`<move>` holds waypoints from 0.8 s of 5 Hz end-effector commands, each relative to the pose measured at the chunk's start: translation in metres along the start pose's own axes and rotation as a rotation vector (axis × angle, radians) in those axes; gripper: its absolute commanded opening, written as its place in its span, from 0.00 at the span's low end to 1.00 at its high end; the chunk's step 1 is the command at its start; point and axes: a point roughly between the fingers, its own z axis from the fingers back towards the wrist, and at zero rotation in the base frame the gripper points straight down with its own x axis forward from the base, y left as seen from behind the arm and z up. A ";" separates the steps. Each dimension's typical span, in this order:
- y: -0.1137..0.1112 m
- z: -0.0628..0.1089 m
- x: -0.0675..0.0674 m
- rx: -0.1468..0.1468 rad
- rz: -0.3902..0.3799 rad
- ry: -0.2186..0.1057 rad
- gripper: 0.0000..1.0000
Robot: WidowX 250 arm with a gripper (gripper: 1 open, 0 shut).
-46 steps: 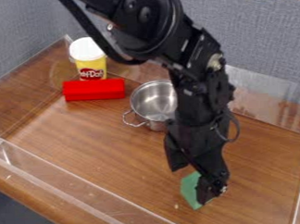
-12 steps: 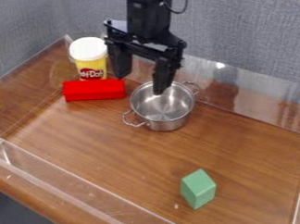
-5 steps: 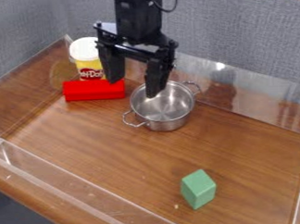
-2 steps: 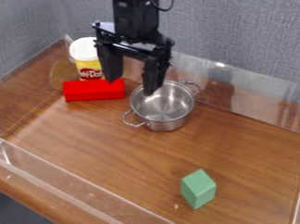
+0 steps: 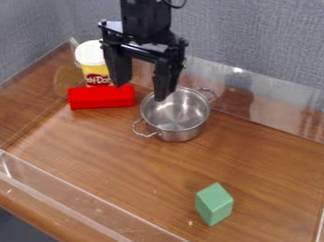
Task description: Put green object to the right side of the table
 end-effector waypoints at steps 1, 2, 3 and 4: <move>-0.006 0.015 -0.001 0.004 -0.019 -0.056 1.00; -0.007 0.013 -0.002 0.000 -0.022 -0.050 1.00; -0.004 0.011 0.001 -0.001 -0.020 -0.046 1.00; -0.001 0.008 0.004 -0.003 -0.016 -0.041 1.00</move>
